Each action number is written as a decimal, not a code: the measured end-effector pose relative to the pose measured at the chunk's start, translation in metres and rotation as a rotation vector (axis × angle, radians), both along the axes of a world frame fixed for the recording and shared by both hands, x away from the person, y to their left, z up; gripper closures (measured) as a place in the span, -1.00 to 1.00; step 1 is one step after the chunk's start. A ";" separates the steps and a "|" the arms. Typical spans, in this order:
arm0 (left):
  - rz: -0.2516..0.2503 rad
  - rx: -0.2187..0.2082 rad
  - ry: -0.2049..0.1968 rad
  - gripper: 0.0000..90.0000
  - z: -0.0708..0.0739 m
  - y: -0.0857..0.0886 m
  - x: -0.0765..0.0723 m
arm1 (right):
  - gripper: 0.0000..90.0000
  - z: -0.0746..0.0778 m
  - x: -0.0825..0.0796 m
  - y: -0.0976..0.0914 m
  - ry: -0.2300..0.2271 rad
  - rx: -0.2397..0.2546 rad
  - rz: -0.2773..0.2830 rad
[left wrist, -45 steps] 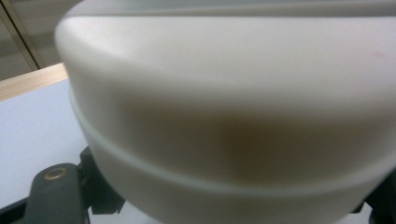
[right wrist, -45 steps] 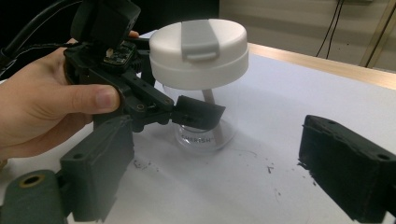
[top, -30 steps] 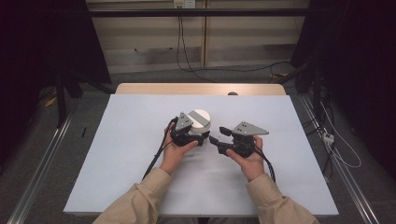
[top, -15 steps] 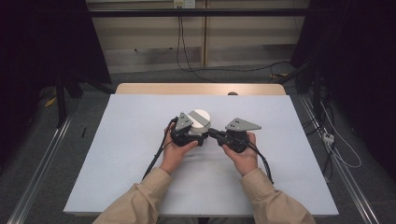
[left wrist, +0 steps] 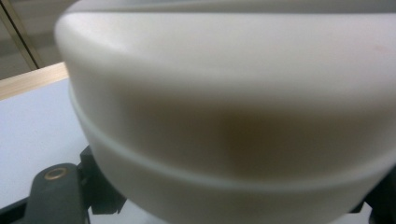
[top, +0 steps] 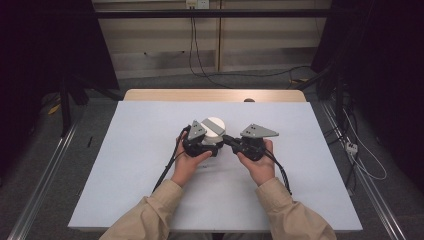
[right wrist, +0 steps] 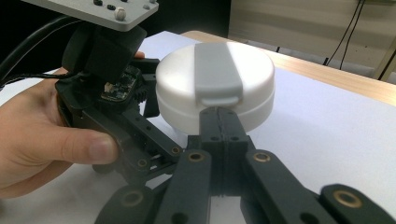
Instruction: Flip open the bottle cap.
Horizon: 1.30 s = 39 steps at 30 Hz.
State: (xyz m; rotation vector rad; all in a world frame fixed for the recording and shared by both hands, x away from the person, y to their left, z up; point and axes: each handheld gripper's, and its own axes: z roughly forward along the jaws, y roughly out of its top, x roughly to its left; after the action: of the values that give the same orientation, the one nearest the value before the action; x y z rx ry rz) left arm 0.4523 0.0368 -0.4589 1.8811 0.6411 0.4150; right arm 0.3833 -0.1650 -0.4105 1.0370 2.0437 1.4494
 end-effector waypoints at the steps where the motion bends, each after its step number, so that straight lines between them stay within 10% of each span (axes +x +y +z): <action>1: 0.000 -0.001 0.000 -0.59 0.000 0.000 0.000 | 1.00 0.000 0.000 0.000 -0.002 0.003 0.000; 39: 0.004 -0.008 0.001 -0.59 -0.001 -0.001 0.000 | 1.00 0.028 0.012 0.012 -0.065 -0.006 0.008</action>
State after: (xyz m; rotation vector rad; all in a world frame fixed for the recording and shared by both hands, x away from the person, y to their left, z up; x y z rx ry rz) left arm 0.4522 0.0361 -0.4596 1.8727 0.6459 0.4132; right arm 0.3949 -0.1535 -0.3826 0.9668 2.0077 1.4608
